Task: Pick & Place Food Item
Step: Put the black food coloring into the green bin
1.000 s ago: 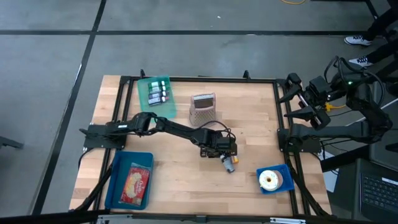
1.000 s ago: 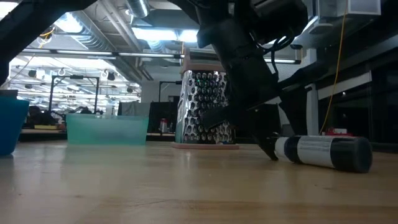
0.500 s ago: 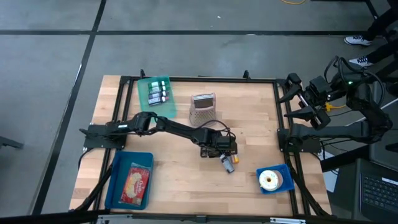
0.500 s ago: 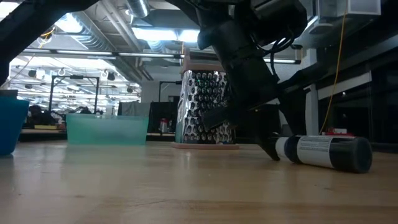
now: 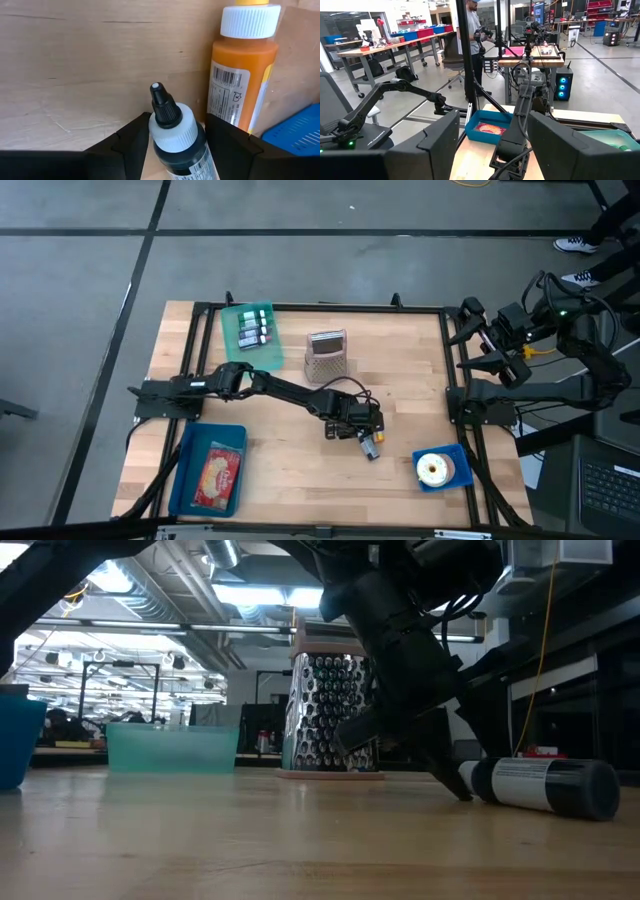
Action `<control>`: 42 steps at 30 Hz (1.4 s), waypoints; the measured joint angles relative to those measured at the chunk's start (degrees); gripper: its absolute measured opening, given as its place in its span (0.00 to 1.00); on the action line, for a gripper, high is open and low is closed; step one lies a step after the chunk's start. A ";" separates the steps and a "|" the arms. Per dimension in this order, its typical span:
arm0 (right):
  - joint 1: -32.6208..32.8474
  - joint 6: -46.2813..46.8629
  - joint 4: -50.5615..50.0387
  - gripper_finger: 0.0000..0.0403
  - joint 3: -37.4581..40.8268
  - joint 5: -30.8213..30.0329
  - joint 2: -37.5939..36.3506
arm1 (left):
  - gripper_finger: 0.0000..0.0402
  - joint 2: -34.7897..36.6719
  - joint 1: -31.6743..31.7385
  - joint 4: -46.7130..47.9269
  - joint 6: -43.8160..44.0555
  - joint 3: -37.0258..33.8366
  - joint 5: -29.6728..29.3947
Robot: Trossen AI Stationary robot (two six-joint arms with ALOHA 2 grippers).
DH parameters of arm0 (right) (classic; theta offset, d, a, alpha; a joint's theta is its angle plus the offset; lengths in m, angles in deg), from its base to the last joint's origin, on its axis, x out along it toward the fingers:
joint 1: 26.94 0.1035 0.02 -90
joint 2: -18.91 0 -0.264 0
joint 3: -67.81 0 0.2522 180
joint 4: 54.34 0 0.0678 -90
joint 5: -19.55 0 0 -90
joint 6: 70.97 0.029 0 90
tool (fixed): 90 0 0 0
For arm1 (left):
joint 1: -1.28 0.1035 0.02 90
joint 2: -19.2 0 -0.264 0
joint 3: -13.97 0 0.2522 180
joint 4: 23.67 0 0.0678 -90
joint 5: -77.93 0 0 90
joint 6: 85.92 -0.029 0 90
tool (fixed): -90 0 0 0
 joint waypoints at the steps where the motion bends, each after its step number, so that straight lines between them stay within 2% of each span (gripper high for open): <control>1: -0.02 -0.02 0.00 0.57 0.00 0.00 0.00 | 0.47 -0.02 0.00 0.04 -0.03 0.00 0.00; 6: -0.02 -0.02 0.00 0.57 0.00 0.00 0.00 | 0.44 0.00 0.28 0.20 -1.60 0.00 0.13; 12: -0.01 -0.07 -0.29 0.57 -0.01 0.00 0.00 | 0.28 0.00 0.50 0.37 -4.58 -0.07 -0.76; 22: -0.02 -0.68 -0.83 0.58 0.00 0.00 0.00 | 0.28 -0.02 0.63 -8.71 -8.22 -0.15 -5.03; 25: 0.00 -0.63 -0.82 0.58 -0.01 -0.15 0.03 | 0.28 0.68 0.61 -8.92 -10.61 1.11 -6.82; 35: 0.00 2.00 3.79 0.58 -0.02 -2.79 0.93 | 0.28 7.54 0.40 -6.82 -30.80 4.07 -9.26; 42: -0.01 3.52 5.88 0.58 -0.02 -6.70 1.53 | 0.28 16.12 0.63 8.08 -45.27 4.24 -11.29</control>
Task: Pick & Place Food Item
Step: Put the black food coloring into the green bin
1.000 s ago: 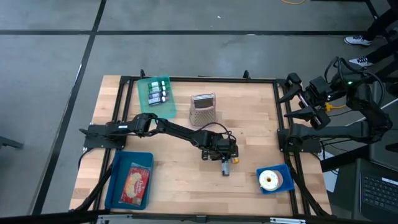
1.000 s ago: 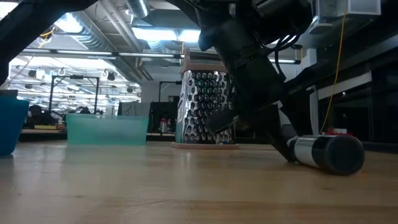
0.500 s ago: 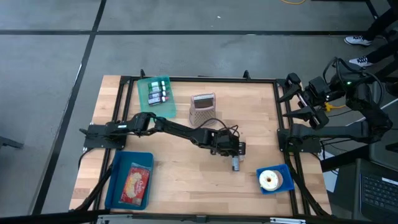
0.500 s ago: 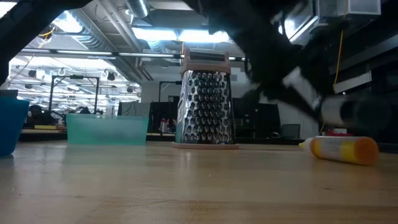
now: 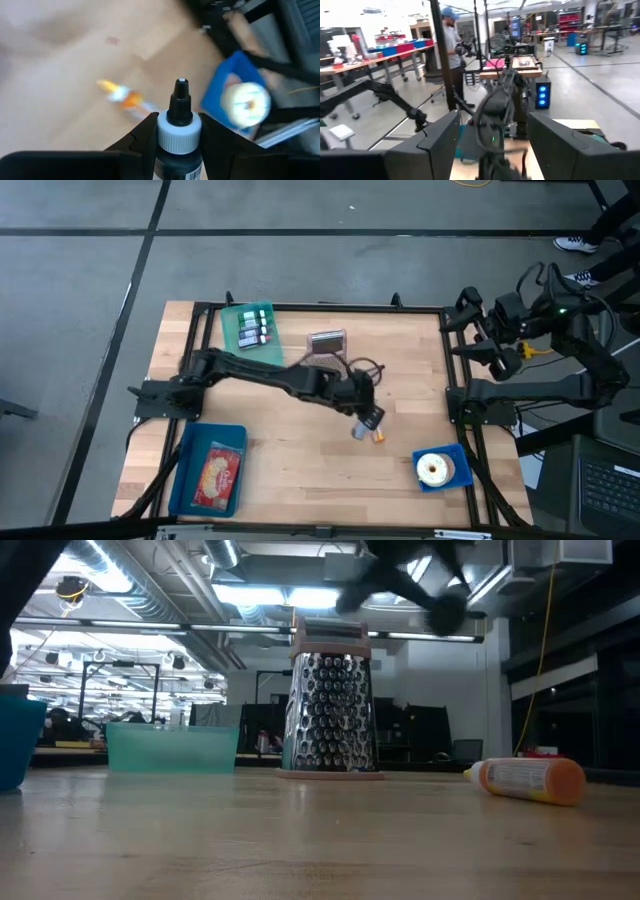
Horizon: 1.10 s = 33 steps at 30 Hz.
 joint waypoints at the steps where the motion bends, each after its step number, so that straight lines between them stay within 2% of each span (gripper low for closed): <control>1: 0.00 0.00 0.23 0.58 0.00 -0.68 0.00 | 0.28 1.19 0.30 2.11 -1.74 -0.02 -0.68; 12: -0.03 1.47 1.28 0.58 0.00 -5.70 2.22 | 0.28 16.54 1.56 20.83 -16.67 0.02 -9.87; 15: -0.05 1.71 2.05 0.58 0.00 -6.16 3.12 | 0.28 20.64 1.54 28.31 -19.15 0.05 -12.31; 22: -0.05 1.49 4.93 0.58 0.00 -7.31 4.75 | 0.28 27.96 3.88 52.22 -22.10 -0.07 -18.18; 24: -0.05 1.37 5.80 0.58 0.00 -7.31 5.19 | 0.28 30.14 5.63 50.99 -25.41 -2.78 -18.23; 28: -0.05 1.26 8.23 0.58 0.00 -7.29 5.99 | 0.28 34.93 11.94 48.73 -31.35 -10.48 -14.25; 30: -0.05 1.40 9.01 0.58 0.00 -7.26 6.47 | 0.28 36.54 15.22 49.82 -34.15 -15.85 -13.70; 33: -0.05 1.42 9.16 0.58 0.00 -7.26 6.71 | 0.28 39.71 20.16 45.68 -38.46 -25.47 -10.16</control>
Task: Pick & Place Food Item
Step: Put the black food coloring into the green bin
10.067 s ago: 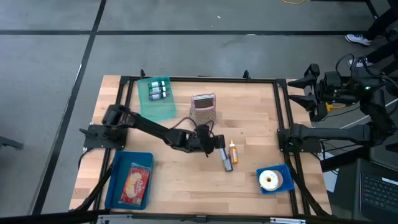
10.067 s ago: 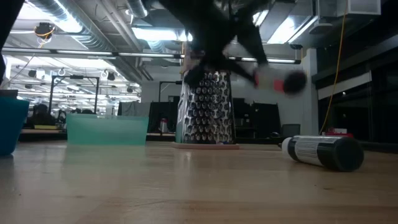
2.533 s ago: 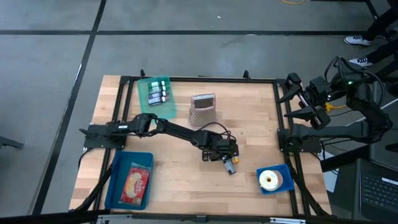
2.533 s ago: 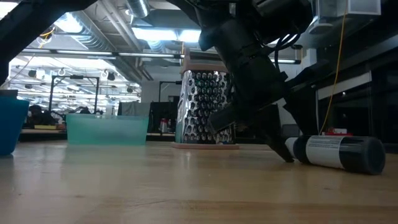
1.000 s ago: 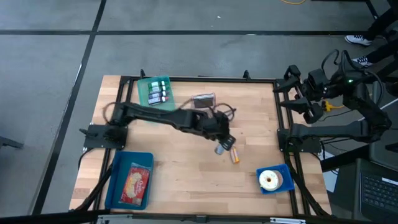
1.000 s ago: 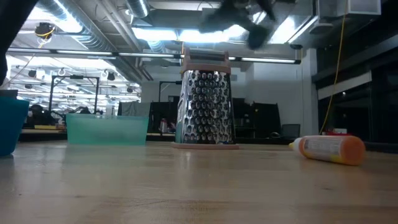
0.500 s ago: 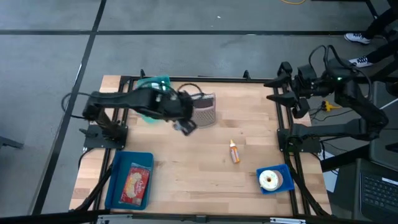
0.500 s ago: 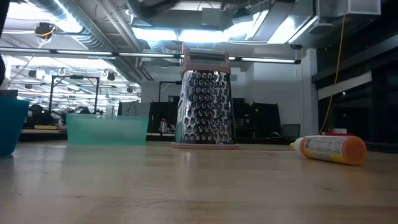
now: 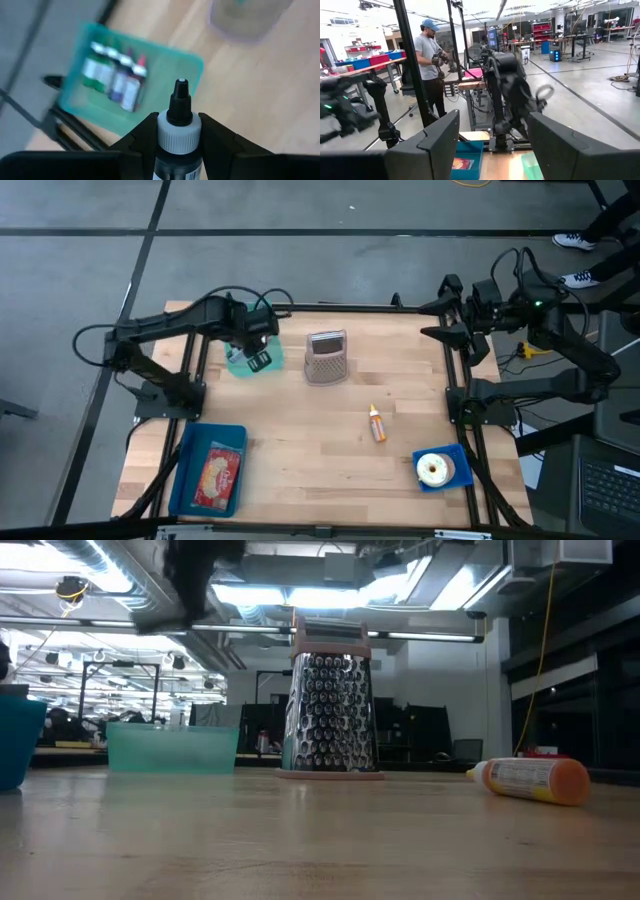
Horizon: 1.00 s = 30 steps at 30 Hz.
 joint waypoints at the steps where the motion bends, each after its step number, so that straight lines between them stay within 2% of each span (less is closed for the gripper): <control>1: 0.00 0.00 0.07 0.58 0.00 0.00 0.00 | 0.28 1.27 1.61 -1.92 -1.53 -3.45 2.25; 7: 0.00 1.19 0.03 0.58 0.00 0.00 0.00 | 0.28 8.70 8.16 -23.88 -3.68 -23.93 14.25; 10: 0.00 1.57 0.02 0.57 0.00 0.00 0.00 | 0.28 10.54 9.74 -31.66 -3.48 -30.87 17.40; 13: 0.00 1.58 0.02 0.57 0.00 0.00 -0.02 | 0.28 10.81 11.17 -35.92 -3.68 -34.92 19.26; 20: 0.00 3.04 0.00 0.57 0.00 0.00 -0.02 | 0.28 10.70 14.86 -37.59 -8.04 -37.72 21.22; 25: 0.00 3.04 0.00 0.57 0.00 -0.66 -0.04 | 0.28 10.70 17.23 -37.00 -9.59 -34.54 23.55; 30: 0.00 3.01 -0.02 0.57 0.00 -1.51 -0.04 | 0.28 10.48 18.36 -33.60 -14.52 -31.00 22.14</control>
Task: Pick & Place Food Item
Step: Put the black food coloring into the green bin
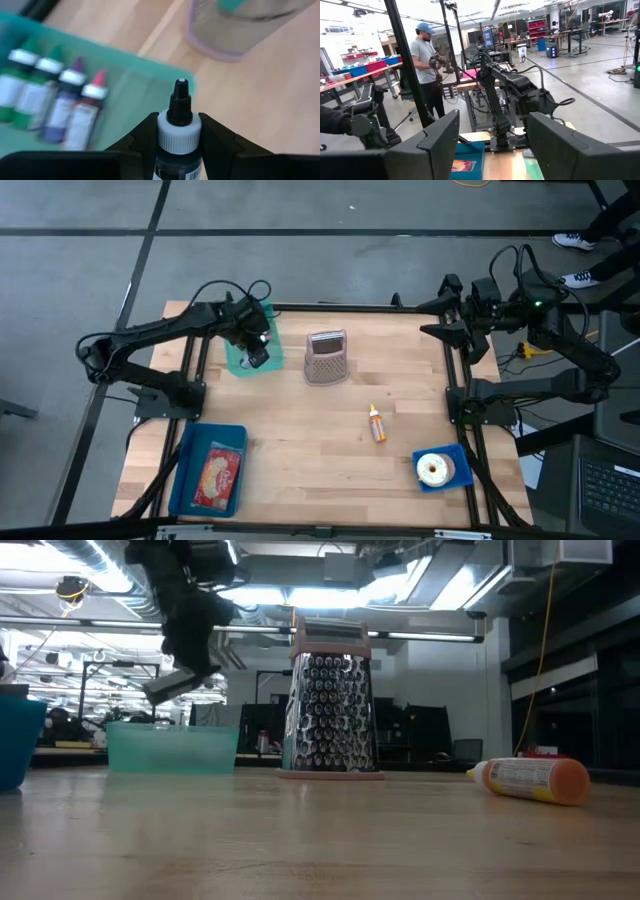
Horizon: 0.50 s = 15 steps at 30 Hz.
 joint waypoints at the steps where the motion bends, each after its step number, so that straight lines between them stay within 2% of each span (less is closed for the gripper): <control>1: 0.00 -0.04 0.00 0.57 0.00 0.01 0.00 | 0.28 0.00 0.71 1.25 -1.31 0.14 -0.88; 8: 0.00 -0.17 0.00 0.57 0.00 0.01 0.00 | 0.28 -2.49 5.90 3.78 -10.56 -1.17 -2.29; 15: 0.00 0.21 0.00 0.57 0.00 0.00 0.00 | 0.28 -8.89 6.98 1.91 -17.05 -1.17 -3.20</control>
